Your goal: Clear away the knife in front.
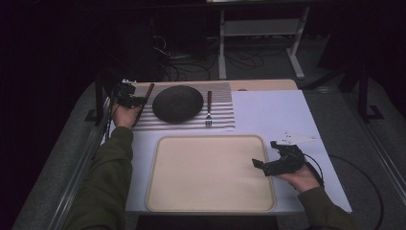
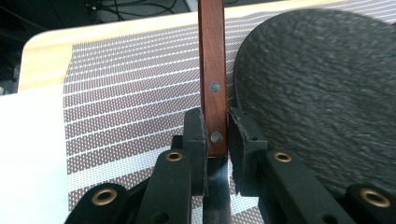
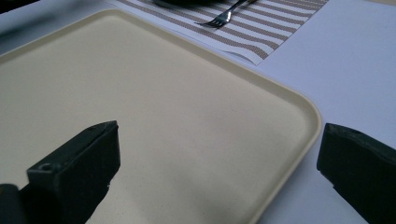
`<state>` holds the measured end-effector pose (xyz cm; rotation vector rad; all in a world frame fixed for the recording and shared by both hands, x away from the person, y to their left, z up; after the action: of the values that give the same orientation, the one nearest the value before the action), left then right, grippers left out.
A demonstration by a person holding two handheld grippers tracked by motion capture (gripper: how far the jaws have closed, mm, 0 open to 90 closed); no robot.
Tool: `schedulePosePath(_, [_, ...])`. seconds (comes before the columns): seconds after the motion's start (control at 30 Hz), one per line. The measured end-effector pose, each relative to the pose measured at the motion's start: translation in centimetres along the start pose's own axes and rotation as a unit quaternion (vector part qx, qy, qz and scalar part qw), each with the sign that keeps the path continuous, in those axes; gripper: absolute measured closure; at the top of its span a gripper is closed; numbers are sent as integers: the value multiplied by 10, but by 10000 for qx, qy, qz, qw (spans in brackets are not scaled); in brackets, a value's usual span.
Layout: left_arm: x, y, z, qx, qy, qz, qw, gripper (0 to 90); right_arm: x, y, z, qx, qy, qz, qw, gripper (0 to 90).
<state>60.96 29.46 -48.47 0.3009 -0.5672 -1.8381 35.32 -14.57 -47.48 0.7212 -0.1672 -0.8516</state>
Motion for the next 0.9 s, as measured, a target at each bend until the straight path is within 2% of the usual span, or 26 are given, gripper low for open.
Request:
schedulePosePath(0.43, [14,5,30,76,-294,-15,9995,779,0,1,0,19,3,-7,10000,0])
schedulePosePath(0.9, [51,0,65,187,-639,-218,9975,778,-1,0,0,9,4,-17,10000,0])
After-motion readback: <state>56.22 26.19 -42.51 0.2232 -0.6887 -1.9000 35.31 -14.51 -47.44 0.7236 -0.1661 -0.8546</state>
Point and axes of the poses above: each handheld gripper's, and its own axes: z roughly backward along the jaws, y roughly out of its top, x roughly to its right, the point moved 10 cm from there along -z, roughly forward along the jaws, and after that the axes turned 15 degrees about -x, right-handed, at the moved point
